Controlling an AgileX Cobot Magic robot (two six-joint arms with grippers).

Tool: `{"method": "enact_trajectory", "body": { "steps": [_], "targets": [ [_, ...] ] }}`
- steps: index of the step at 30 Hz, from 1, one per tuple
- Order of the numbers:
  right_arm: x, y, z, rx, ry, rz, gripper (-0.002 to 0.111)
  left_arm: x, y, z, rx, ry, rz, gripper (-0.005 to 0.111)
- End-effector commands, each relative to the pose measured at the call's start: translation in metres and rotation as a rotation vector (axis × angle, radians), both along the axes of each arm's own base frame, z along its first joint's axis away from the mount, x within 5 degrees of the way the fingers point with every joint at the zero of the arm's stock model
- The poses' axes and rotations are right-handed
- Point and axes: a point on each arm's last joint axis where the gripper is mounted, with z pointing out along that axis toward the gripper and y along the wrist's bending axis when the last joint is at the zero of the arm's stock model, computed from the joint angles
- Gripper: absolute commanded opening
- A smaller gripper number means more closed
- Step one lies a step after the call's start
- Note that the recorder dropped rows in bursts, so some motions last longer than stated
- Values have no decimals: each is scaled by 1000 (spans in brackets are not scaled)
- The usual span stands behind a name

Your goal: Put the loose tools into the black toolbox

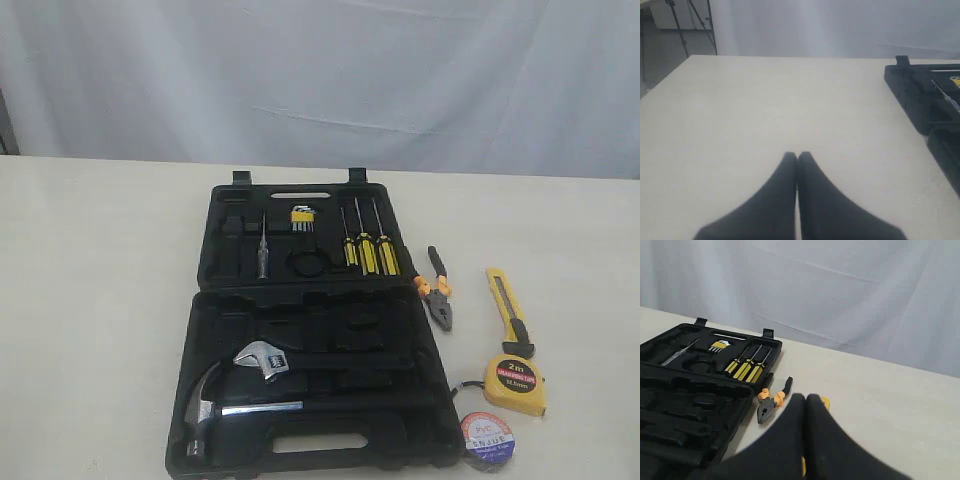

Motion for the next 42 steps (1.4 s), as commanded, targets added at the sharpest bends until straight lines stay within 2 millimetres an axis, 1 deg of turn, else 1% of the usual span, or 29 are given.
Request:
{"method": "enact_trajectory", "body": {
  "steps": [1,18,21,24,28,32,36,39,40,42],
  "targets": [
    [-1,0,0,-6,-4,-9,-1,0,0,1,-3,-14,-2,0],
    [-1,0,0,-6,-6,-9,-1,0,0,1,-3,-14,-2,0],
    [0,-1,3,-17,-35,-14,-1,0,0,1,-3,-14,-2,0],
    [-1,-2,13,-46,-141,-31,-1,0,0,1,-3,-14,-2,0],
    [-4,-4,30,-87,-324,-61,-1,0,0,1,-3,-14,-2,0],
    [-11,-6,48,-138,-533,-96,-1,0,0,1,-3,-14,-2,0],
    [-18,-6,59,-172,-671,-118,-1,0,0,1,-3,-14,-2,0],
    [-22,-6,65,-106,-761,-105,-1,0,0,1,-3,-14,-2,0],
    [-23,-6,66,-38,-799,-84,-1,0,0,1,-3,-14,-2,0],
    [-24,-5,67,152,-872,-22,-1,0,0,1,-3,-14,-2,0]
  ]
}}
